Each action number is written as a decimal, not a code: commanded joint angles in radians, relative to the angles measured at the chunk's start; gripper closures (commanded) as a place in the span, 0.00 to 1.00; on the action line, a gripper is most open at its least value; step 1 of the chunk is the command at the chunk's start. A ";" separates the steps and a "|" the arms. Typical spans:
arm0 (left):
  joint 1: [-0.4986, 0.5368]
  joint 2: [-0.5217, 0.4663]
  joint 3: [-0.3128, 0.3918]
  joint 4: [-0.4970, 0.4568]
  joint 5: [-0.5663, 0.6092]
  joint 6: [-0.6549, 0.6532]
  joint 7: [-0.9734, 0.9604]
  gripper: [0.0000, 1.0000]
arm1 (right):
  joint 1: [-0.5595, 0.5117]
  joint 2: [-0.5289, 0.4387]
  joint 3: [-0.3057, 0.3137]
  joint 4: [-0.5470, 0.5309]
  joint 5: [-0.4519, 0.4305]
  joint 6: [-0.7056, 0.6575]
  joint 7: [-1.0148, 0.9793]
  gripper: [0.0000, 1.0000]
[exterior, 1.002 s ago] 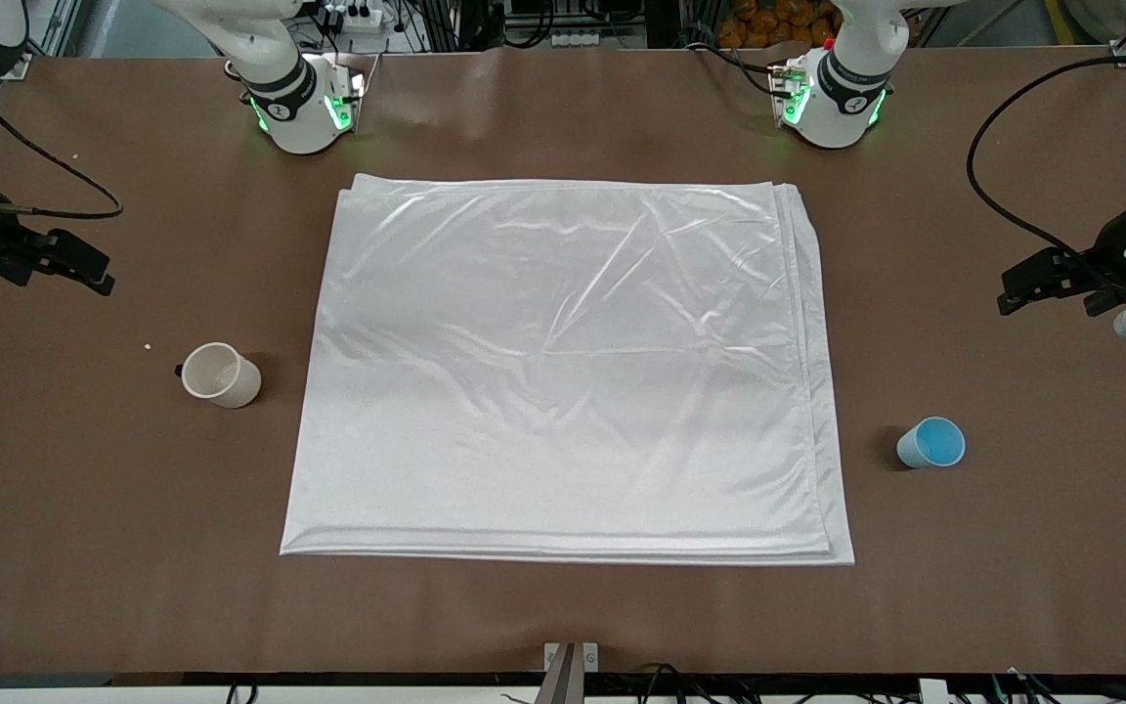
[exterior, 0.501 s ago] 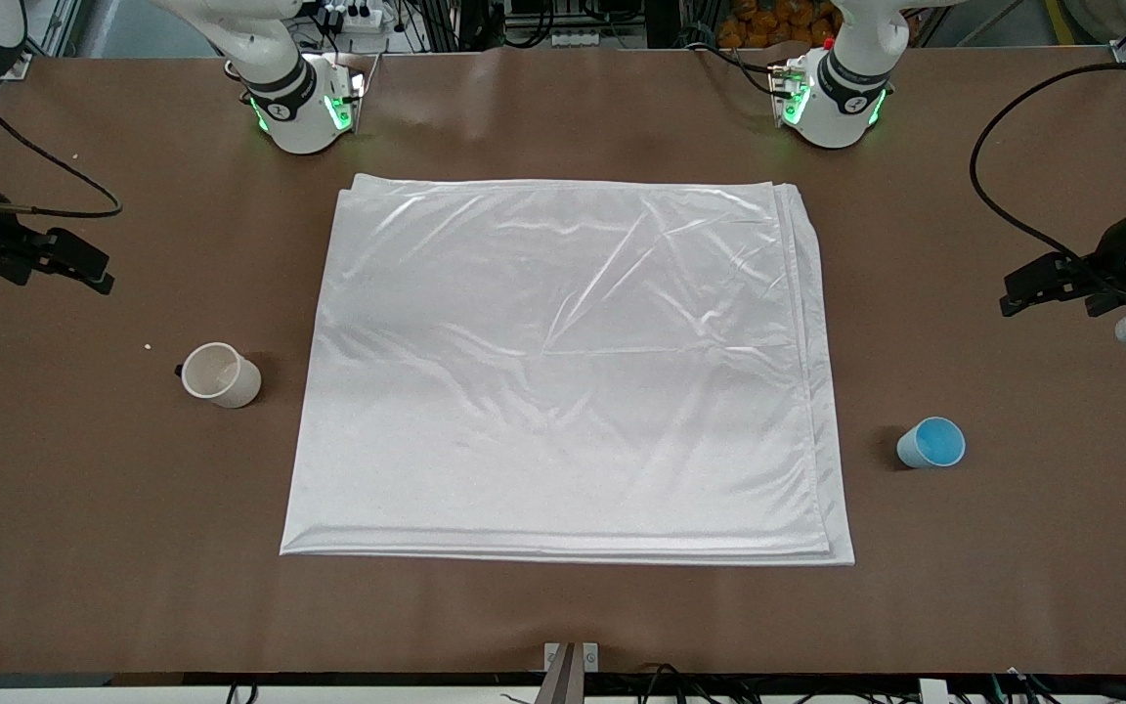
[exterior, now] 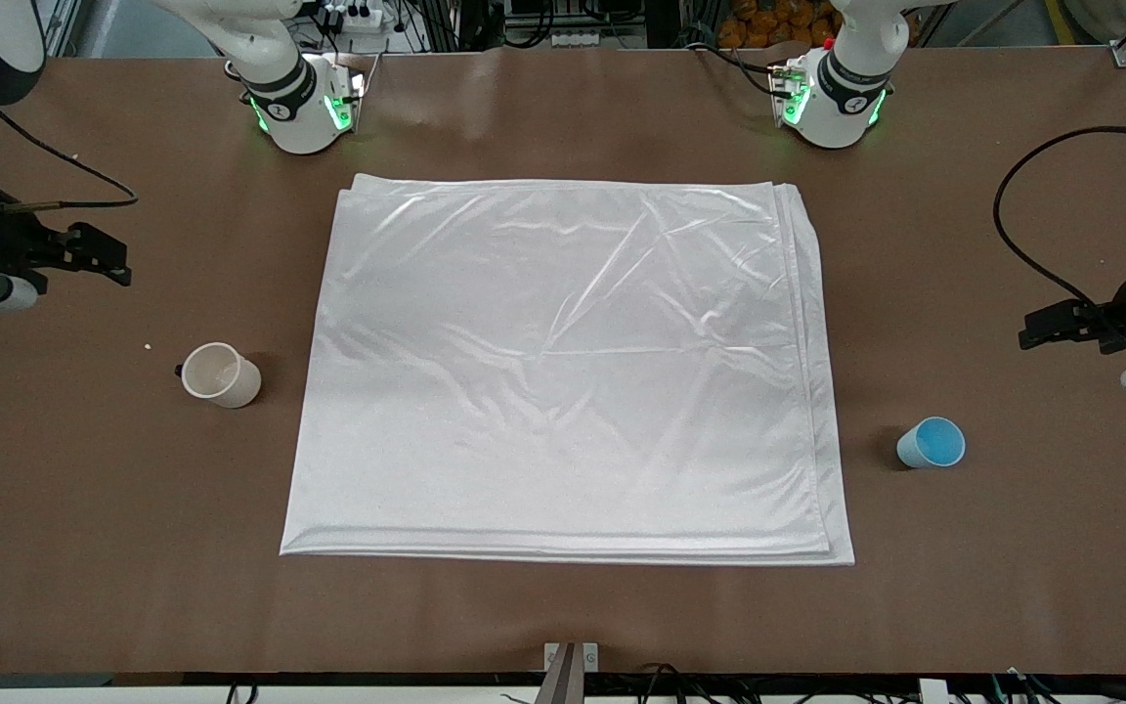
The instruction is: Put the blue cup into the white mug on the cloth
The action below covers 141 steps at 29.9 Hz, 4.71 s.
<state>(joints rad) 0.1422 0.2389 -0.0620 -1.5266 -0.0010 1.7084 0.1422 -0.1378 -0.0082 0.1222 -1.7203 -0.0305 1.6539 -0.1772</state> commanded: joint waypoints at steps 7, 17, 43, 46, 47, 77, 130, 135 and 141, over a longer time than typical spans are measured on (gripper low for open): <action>0.031 0.132 -0.006 0.011 0.022 0.102 0.079 0.00 | -0.028 -0.006 0.004 -0.142 0.006 0.131 -0.266 0.00; 0.030 0.232 -0.006 0.013 0.049 0.207 0.080 0.00 | -0.075 0.002 0.002 -0.309 0.008 0.386 -0.654 0.00; 0.071 0.434 -0.007 0.017 0.035 0.431 0.116 0.00 | -0.108 0.237 -0.001 -0.334 -0.150 0.635 -1.324 0.00; 0.071 0.445 -0.009 0.017 0.033 0.448 0.116 0.00 | -0.106 0.257 -0.001 -0.332 -0.193 0.653 -1.343 0.00; 0.071 0.450 -0.009 0.017 0.033 0.453 0.116 0.00 | -0.106 0.261 -0.001 -0.332 -0.207 0.659 -1.346 0.00; -0.019 0.499 -0.010 0.011 0.038 0.482 -0.130 1.00 | -0.192 0.428 0.001 -0.347 -0.223 0.817 -1.496 0.00; -0.015 0.385 -0.010 0.020 0.030 0.470 -0.160 1.00 | -0.187 0.353 0.189 -0.311 -0.091 0.742 -1.371 1.00; -0.019 0.384 -0.016 0.022 0.030 0.470 -0.213 1.00 | -0.117 0.358 0.203 -0.280 -0.091 0.736 -1.289 1.00; -0.042 0.382 -0.028 0.023 0.030 0.470 -0.288 1.00 | -0.011 0.366 0.201 -0.240 -0.095 0.733 -1.168 1.00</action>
<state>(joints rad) 0.1204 0.6441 -0.0804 -1.4932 0.0222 2.1893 -0.0695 -0.2169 0.3540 0.3215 -1.9973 -0.1377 2.4091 -1.4371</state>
